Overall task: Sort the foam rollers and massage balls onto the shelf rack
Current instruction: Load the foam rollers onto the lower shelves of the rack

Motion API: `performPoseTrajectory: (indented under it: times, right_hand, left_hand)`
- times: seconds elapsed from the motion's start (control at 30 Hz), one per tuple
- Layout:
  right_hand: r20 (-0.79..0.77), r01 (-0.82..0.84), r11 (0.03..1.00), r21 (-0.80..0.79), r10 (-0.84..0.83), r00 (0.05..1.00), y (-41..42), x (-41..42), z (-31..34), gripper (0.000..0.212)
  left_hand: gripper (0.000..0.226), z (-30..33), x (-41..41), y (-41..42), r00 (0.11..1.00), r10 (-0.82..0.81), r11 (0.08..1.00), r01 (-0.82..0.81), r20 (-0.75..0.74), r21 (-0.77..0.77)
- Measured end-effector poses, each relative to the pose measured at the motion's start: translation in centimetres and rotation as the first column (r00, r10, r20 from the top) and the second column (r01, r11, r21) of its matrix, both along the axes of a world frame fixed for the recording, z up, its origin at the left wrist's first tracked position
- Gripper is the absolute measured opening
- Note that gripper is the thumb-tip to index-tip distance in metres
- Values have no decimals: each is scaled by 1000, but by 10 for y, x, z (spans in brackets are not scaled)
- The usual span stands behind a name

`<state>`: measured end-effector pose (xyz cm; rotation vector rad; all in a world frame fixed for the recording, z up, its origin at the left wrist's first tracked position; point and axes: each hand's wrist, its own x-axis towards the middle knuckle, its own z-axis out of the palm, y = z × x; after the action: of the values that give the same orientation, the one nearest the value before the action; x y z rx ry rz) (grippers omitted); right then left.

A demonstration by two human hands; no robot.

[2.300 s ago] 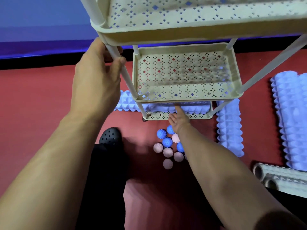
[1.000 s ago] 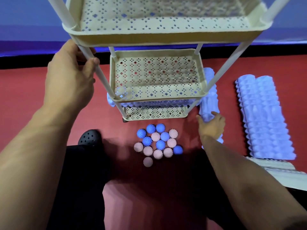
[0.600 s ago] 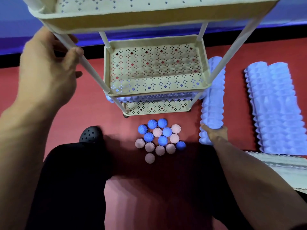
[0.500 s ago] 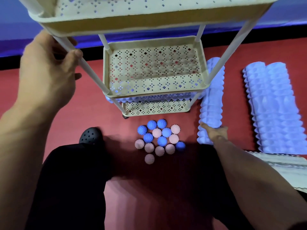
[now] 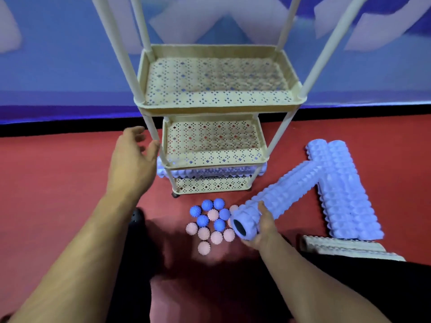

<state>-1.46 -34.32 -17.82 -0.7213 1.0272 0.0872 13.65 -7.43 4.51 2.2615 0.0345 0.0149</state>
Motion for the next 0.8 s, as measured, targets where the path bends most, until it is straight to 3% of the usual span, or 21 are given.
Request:
performPoseTrajectory:
  times: [0.03, 0.1, 0.27, 0.37, 0.47, 0.57, 0.63, 0.73, 0.8]
  right_hand:
    - [78, 33, 994, 106, -41, 996, 21, -2, 25, 50]
    - [181, 33, 977, 210, -72, 981, 57, -9, 73, 38]
    - [266, 135, 983, 124, -164, 950, 108, -20, 149, 71]
    - [308, 98, 978, 185, -153, 939, 124, -22, 167, 68]
    - [373, 25, 981, 193, -97, 923, 144, -21, 195, 68]
    - [376, -49, 982, 180, -23, 926, 157, -21, 207, 85]
    - [328, -70, 986, 149, 17, 945, 159, -21, 221, 77]
    - [297, -91, 993, 77, 64, 953, 154, -23, 243, 68]
    - [188, -170, 985, -15, 169, 967, 144, -22, 248, 73]
  left_hand:
    - [43, 3, -13, -6, 999, -34, 999, 34, 2, -21]
    - [43, 4, -39, -21, 990, -143, 989, 143, 0, -41]
    - [60, -4, -82, -39, 917, -338, 939, 342, -209, -19]
    - [83, -1, -93, -29, 874, -315, 942, 241, -370, -232]
    - [88, 10, -108, -24, 779, -317, 905, 76, -542, -419]
    - [112, 9, -108, -24, 784, -229, 858, -118, -577, -501]
    - [101, 12, -107, -28, 795, -164, 819, -220, -584, -529]
    - [49, 29, -110, -38, 831, -53, 776, -314, -553, -546]
    - [56, 41, -110, -44, 846, 11, 784, -338, -533, -520]
